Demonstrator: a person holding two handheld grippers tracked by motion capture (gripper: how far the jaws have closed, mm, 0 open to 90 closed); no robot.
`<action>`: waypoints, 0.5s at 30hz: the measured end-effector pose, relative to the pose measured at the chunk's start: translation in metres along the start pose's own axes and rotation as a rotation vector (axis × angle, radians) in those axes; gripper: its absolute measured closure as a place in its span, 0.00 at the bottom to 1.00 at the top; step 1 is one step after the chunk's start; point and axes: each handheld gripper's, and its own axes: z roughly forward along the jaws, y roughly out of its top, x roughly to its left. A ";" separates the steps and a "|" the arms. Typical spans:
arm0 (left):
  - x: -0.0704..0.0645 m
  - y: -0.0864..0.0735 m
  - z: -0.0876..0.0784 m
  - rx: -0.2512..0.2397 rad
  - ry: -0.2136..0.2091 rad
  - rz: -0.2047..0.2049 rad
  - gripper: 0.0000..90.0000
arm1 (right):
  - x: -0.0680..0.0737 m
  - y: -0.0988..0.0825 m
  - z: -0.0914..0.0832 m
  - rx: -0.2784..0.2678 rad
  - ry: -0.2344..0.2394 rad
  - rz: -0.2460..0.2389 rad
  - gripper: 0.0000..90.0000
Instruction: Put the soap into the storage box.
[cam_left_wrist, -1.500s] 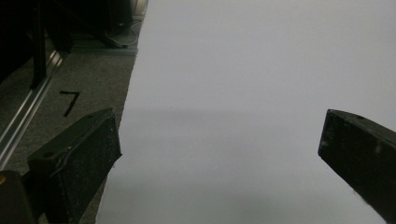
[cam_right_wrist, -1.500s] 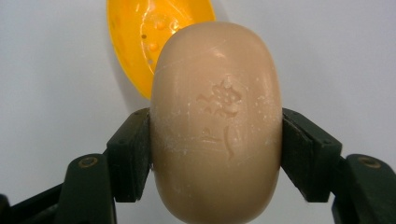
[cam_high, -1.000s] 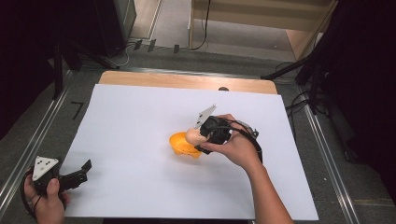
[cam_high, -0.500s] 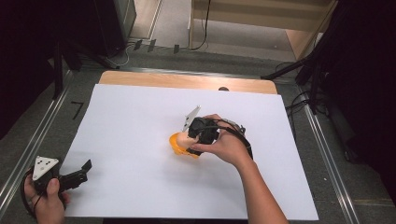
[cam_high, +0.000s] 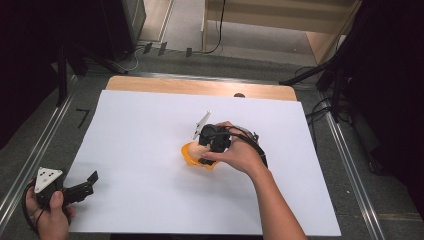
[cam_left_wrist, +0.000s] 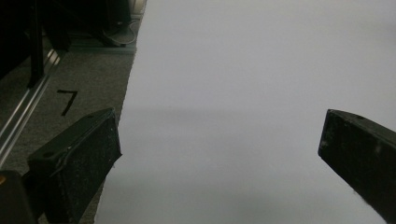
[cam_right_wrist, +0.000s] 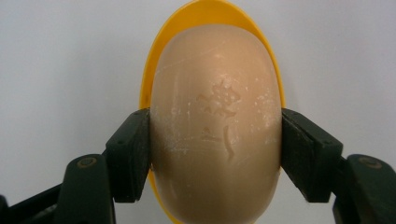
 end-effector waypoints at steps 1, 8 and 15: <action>0.000 0.000 0.000 0.000 -0.001 0.000 0.00 | -0.001 0.000 0.000 -0.001 0.003 0.000 0.37; 0.000 0.000 0.000 0.001 0.000 0.002 0.00 | -0.002 -0.001 -0.001 0.004 0.009 0.007 0.36; 0.000 0.000 0.000 0.000 -0.001 0.000 0.00 | -0.004 -0.004 -0.013 -0.044 -0.020 0.038 0.34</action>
